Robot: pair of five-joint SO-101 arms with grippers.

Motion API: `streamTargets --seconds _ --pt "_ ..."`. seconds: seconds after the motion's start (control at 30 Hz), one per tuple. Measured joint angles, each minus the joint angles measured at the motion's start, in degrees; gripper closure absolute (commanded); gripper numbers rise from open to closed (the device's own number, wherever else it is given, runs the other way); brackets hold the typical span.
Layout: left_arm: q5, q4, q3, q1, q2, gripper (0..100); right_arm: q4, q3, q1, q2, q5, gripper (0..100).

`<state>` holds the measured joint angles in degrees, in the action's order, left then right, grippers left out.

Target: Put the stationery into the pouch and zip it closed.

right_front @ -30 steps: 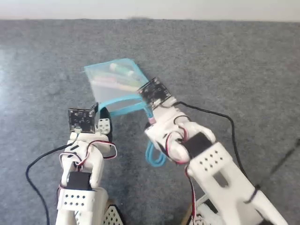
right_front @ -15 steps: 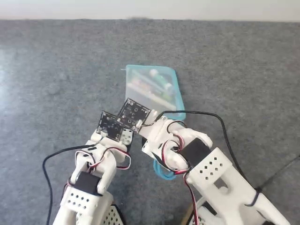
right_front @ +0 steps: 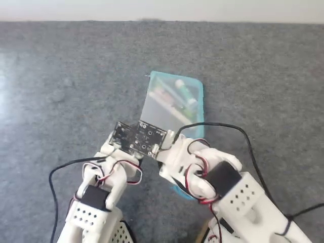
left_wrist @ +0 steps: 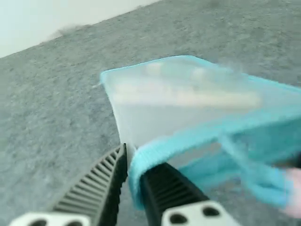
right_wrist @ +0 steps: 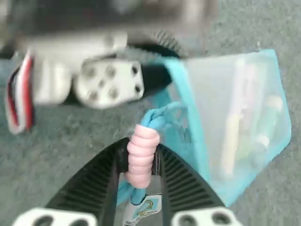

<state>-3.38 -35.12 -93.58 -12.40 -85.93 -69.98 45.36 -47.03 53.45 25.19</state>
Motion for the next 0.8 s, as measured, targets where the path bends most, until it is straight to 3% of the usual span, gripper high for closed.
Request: streamTargets --seconds 0.1,0.2,0.4,0.8 --pt "1.05 0.18 0.0 4.75 0.0 99 -4.66 -0.09 -0.7 1.85 0.53 67.0" --pt "1.05 0.18 0.0 6.59 0.0 99 -8.18 -0.09 -1.41 2.81 2.29 60.7" --pt "1.05 0.18 0.0 7.12 0.0 99 -10.2 0.09 -1.32 4.57 3.52 63.4" --pt "1.05 0.18 0.0 7.12 0.0 99 9.85 9.67 1.67 -4.75 1.85 63.8"
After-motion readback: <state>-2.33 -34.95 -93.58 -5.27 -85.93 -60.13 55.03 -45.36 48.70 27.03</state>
